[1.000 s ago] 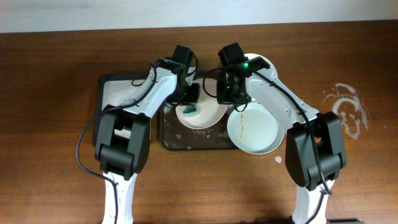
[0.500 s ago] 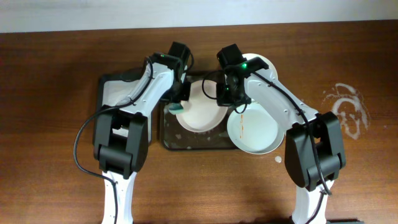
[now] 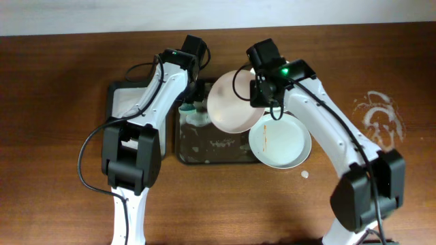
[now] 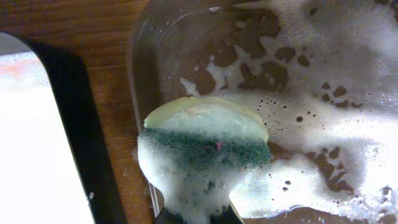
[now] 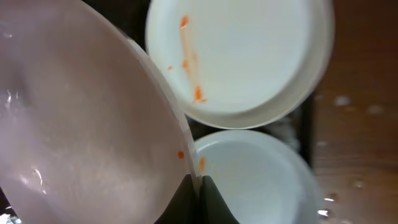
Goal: Clean dirty plates on tray and stack at the side
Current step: 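Lift the pink plate out of the tray with right gripper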
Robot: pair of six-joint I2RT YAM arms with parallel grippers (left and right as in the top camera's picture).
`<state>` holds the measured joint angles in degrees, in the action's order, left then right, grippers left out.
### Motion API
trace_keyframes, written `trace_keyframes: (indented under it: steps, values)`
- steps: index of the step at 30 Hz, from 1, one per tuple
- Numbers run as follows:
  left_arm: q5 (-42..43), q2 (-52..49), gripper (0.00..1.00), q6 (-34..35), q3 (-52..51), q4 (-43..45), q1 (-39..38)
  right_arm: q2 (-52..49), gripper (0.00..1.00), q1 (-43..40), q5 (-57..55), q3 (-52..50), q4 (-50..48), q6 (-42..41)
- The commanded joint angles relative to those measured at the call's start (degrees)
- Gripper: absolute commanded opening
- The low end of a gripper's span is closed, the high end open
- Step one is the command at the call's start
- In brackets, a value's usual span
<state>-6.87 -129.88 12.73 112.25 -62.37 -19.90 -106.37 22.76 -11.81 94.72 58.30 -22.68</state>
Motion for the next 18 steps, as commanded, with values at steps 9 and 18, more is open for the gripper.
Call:
trace_keyframes:
  steps: [9, 18]
  values:
    - [1.7, -0.5, 0.01, 1.22, 1.05, -0.07, 0.22, 2.62, 0.04, 14.21, -38.82, 1.25, 6.14, -11.91]
    - [4.13, -0.5, 0.01, 1.2, 1.05, 0.33, 0.2, 2.62, 0.04, 22.36, -58.6, 1.18, 19.43, -34.05]
